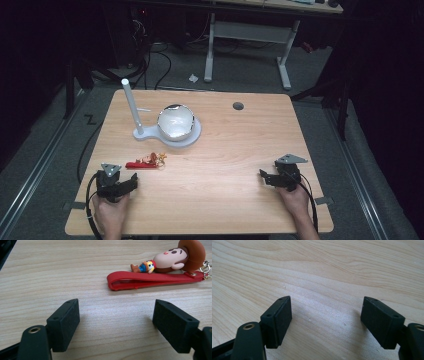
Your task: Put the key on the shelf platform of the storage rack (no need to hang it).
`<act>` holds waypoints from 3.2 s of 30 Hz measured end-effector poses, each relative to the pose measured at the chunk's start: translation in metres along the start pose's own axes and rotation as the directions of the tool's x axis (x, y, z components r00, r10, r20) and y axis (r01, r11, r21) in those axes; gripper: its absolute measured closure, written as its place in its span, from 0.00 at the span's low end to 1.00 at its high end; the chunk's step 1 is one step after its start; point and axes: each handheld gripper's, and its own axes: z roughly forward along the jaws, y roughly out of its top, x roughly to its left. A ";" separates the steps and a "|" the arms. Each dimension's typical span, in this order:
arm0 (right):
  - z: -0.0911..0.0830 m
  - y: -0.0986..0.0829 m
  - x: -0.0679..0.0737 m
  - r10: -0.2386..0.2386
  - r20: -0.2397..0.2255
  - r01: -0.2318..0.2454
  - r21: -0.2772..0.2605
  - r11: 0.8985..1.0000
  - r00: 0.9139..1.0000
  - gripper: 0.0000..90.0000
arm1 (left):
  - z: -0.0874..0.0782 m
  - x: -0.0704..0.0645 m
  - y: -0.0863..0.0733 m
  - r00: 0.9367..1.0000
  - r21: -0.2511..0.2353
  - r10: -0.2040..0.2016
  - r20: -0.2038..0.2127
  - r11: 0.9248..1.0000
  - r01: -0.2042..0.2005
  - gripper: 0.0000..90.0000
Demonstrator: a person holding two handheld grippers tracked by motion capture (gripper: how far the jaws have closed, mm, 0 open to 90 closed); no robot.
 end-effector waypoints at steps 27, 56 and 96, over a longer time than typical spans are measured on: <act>0.000 0.000 0.000 0.000 0.000 0.000 0.000 1.000 1.000 0.28 | 0.000 0.001 0.000 1.000 -0.003 0.003 0.013 1.000 -0.003 0.25; 0.000 0.000 0.000 0.000 0.000 0.000 0.000 1.000 1.000 0.28 | -0.012 -0.020 0.034 0.986 -0.023 0.121 0.112 0.993 -0.119 0.17; 0.000 0.000 0.000 0.002 0.000 -0.002 0.000 1.000 1.000 0.28 | 0.033 -0.070 0.066 0.943 0.041 0.262 0.206 0.960 -0.275 0.17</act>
